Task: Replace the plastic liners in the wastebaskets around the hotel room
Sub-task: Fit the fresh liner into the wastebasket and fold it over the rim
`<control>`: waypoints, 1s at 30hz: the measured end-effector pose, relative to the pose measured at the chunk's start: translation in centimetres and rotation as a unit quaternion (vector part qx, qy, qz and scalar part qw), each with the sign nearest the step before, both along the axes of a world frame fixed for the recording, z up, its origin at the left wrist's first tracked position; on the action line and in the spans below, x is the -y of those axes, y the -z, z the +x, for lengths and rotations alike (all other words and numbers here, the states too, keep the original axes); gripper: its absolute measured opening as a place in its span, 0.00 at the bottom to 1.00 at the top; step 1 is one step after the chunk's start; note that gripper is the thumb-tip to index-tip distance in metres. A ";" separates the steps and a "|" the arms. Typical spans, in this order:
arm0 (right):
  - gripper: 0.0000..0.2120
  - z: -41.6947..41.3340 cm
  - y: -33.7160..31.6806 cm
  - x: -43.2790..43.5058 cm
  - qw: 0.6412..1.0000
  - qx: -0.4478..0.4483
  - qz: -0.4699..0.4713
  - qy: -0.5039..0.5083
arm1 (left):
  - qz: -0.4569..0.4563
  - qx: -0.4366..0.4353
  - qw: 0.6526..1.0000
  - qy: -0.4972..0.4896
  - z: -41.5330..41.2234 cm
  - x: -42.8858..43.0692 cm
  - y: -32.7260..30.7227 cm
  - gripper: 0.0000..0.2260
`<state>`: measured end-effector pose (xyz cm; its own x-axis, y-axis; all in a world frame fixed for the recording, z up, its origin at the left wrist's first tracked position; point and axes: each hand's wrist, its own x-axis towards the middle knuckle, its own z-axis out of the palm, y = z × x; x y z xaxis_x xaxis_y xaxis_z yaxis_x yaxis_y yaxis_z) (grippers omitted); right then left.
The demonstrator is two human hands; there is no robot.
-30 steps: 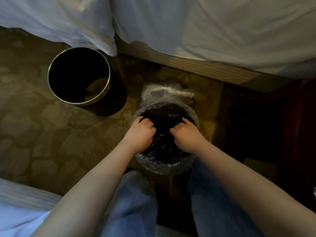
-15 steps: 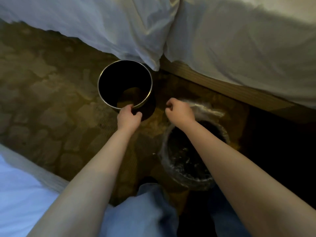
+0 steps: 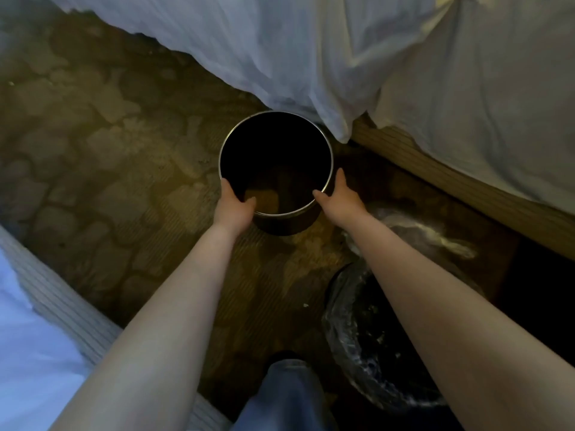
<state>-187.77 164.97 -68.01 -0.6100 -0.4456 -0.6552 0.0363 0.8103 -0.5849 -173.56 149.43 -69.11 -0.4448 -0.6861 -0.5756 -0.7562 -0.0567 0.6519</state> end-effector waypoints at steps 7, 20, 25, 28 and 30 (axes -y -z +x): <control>0.41 0.0 1.3 1.3 0.986 0.100 -0.058 0.123 | -0.021 0.011 1.000 -0.005 0.6 -0.5 0.3 0.36; 0.38 4.9 -5.4 -2.3 0.996 -0.019 -0.031 0.079 | -0.037 0.011 0.998 -0.055 4.8 -4.9 -5.3 0.38; 0.40 6.5 -12.3 -4.2 0.992 -0.051 -0.036 0.113 | -0.051 -0.003 0.998 -0.029 5.7 -6.3 -12.9 0.41; 0.40 7.0 -16.4 -6.1 0.986 -0.046 -0.055 0.150 | -0.069 -0.019 0.997 -0.002 6.9 -7.6 -17.2 0.42; 0.40 7.5 -19.4 -8.2 0.983 -0.058 -0.060 0.163 | -0.096 -0.017 0.995 0.022 8.1 -9.2 -20.1 0.41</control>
